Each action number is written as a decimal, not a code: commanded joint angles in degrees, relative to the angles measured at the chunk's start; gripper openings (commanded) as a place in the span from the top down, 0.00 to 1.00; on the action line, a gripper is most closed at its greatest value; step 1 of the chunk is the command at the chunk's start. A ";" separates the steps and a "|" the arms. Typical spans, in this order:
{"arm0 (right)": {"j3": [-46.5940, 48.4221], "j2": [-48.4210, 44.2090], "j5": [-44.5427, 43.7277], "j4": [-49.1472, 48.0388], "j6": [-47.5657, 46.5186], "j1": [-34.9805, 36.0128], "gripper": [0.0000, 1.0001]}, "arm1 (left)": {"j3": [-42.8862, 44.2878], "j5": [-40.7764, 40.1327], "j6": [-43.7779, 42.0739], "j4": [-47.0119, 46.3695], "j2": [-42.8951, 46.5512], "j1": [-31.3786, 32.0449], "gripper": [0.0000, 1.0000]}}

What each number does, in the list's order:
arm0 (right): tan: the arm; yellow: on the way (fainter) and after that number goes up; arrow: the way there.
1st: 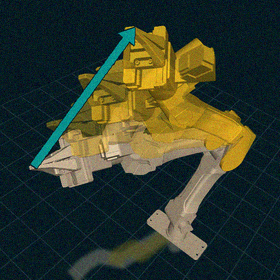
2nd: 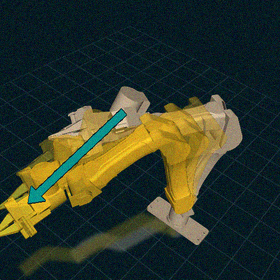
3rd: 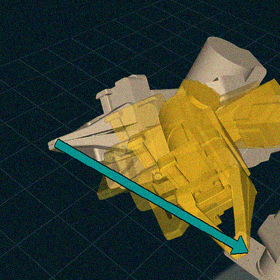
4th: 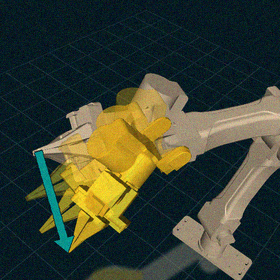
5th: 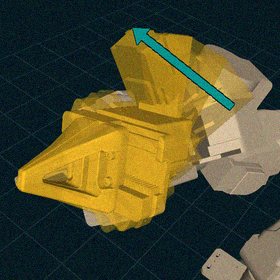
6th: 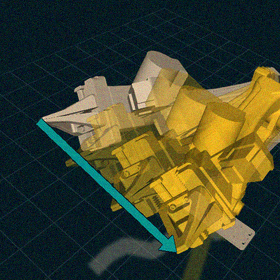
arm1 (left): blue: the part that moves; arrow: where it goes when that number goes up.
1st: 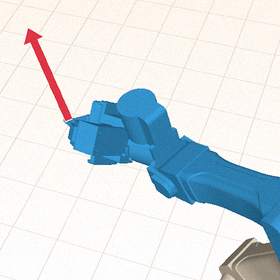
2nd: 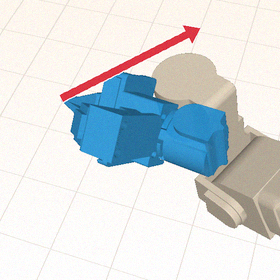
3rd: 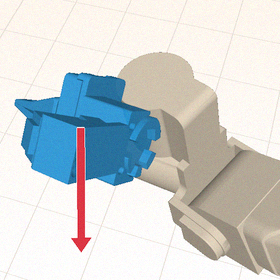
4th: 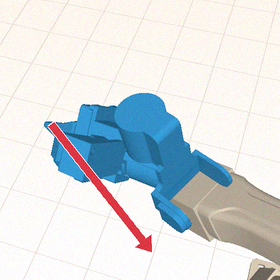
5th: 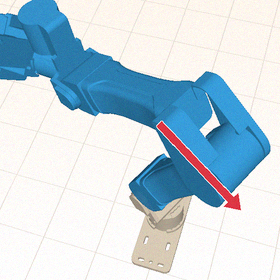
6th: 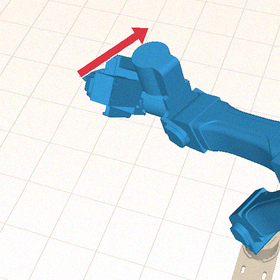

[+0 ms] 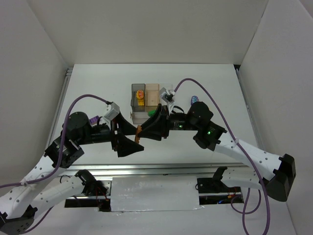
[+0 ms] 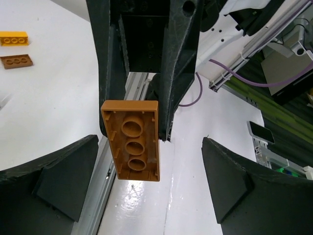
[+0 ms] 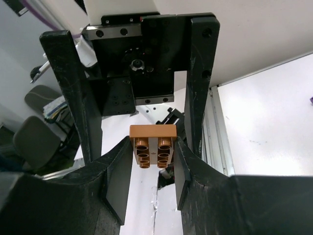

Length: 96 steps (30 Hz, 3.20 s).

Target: Sort the legos into containers by color

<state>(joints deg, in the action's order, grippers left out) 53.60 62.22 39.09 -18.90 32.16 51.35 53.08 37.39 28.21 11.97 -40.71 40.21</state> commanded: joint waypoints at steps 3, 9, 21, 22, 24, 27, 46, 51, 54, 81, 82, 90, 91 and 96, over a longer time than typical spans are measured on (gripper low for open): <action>-0.08 -1.48 -5.15 -2.73 -0.08 0.41 1.00 | 0.62 -3.53 -1.93 0.33 -0.60 0.14 0.01; 1.06 -3.24 -21.55 5.69 -3.15 -2.04 1.00 | 4.04 -20.90 -2.54 11.47 -1.56 0.14 0.01; 17.72 20.43 -41.18 16.77 -9.65 -13.47 1.00 | 8.63 -50.02 -2.10 29.86 -0.96 0.14 0.01; 20.02 23.62 -42.68 17.66 -10.62 -13.65 1.00 | 7.84 -52.22 -2.10 30.04 -0.60 0.05 0.00; 25.99 30.30 -49.62 22.29 -12.65 -13.65 1.00 | 4.69 -57.94 -1.14 29.78 0.98 0.05 0.00; 37.07 43.05 -55.34 27.40 -13.97 -14.35 1.00 | 1.94 -61.46 0.35 28.81 2.83 -0.04 0.01; 44.49 58.81 -56.58 29.71 -12.39 -16.28 0.47 | 0.97 -59.80 -1.31 27.67 2.12 -0.48 0.00; 43.25 54.87 -55.97 29.97 -12.74 -16.28 0.26 | 0.88 -59.01 -1.66 27.41 2.04 -0.39 0.01; 42.55 50.31 -56.92 31.55 -12.30 -16.28 0.25 | 1.06 -59.53 -1.49 27.67 1.95 -0.48 0.01; 16.44 37.62 -44.63 50.54 -18.45 -41.33 0.18 | 0.71 -58.74 -1.57 27.58 2.56 -1.27 0.01; 16.62 38.85 -44.45 50.80 -18.63 -41.07 0.18 | 0.71 -58.66 -1.58 27.58 2.56 -1.27 0.00; 22.33 44.66 -43.41 52.29 -21.70 -40.81 0.19 | 0.53 -57.52 -2.01 27.23 2.74 -1.27 0.00; 23.20 45.27 -43.14 52.21 -22.14 -40.54 0.20 | 0.53 -57.25 -2.10 27.15 2.74 -1.27 0.01; 26.28 48.34 -44.37 53.79 -23.90 -40.19 0.19 | 0.45 -56.29 -2.45 26.88 2.83 -1.27 0.01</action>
<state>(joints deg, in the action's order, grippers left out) 76.66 108.88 -5.13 33.61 10.44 10.74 53.98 -20.16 26.96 41.65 -38.37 39.18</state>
